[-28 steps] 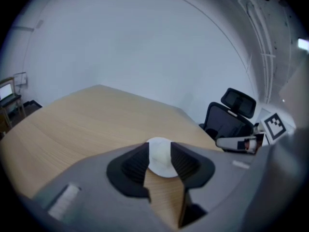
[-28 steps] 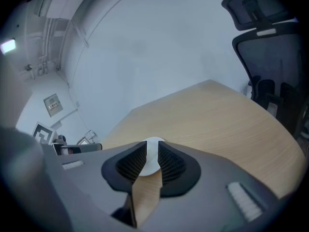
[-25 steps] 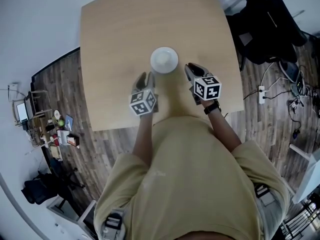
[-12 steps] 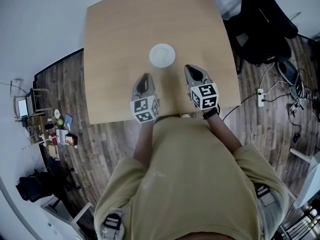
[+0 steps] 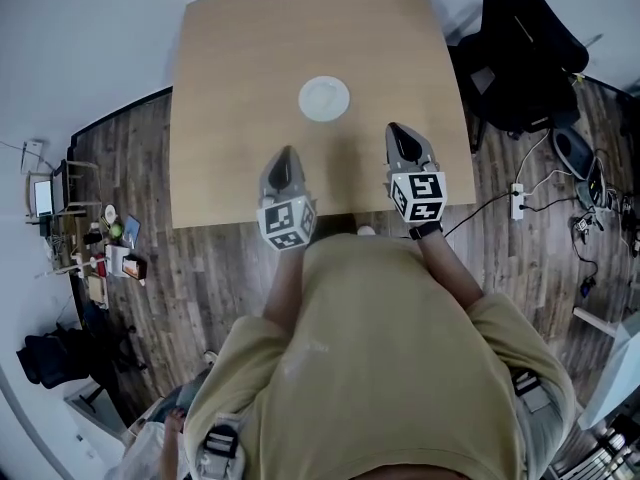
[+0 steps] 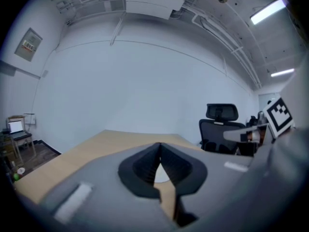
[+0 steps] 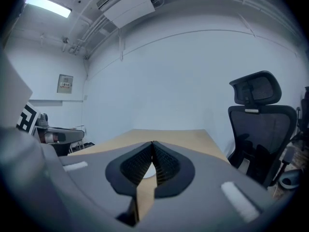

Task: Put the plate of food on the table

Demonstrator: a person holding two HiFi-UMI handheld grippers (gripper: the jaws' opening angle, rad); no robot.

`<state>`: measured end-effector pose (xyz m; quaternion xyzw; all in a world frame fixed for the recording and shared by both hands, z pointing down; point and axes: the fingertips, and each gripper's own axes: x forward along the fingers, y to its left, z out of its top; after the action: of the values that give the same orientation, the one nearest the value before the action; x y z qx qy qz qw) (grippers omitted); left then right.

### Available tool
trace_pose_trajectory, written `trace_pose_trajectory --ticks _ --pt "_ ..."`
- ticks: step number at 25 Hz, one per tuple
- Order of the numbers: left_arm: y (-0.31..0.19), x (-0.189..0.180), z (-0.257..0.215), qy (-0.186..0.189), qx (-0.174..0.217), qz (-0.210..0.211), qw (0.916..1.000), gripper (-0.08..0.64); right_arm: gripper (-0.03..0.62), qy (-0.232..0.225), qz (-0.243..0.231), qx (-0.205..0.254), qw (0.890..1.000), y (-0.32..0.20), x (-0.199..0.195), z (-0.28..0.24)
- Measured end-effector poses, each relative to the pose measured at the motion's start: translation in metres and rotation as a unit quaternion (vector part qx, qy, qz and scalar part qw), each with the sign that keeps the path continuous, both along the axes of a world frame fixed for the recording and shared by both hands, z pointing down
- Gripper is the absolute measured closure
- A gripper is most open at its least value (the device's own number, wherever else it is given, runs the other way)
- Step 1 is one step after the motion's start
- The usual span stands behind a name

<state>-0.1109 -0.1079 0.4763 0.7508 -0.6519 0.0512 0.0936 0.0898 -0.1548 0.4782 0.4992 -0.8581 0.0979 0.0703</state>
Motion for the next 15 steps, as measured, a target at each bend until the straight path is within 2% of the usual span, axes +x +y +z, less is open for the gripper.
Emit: trace_pose_trajectory --ticks 5,15 --pt "0.013 0.001 -0.013 -0.001 0.014 -0.005 0.9999 0.560 0.588 -0.009 0.002 0.000 1.000 0.018 0.003 -0.004" --pt "0.013 0.037 -0.005 -0.005 -0.003 0.027 0.9996 0.560 0.588 -0.021 0.012 -0.009 1.000 0.025 0.023 -0.001"
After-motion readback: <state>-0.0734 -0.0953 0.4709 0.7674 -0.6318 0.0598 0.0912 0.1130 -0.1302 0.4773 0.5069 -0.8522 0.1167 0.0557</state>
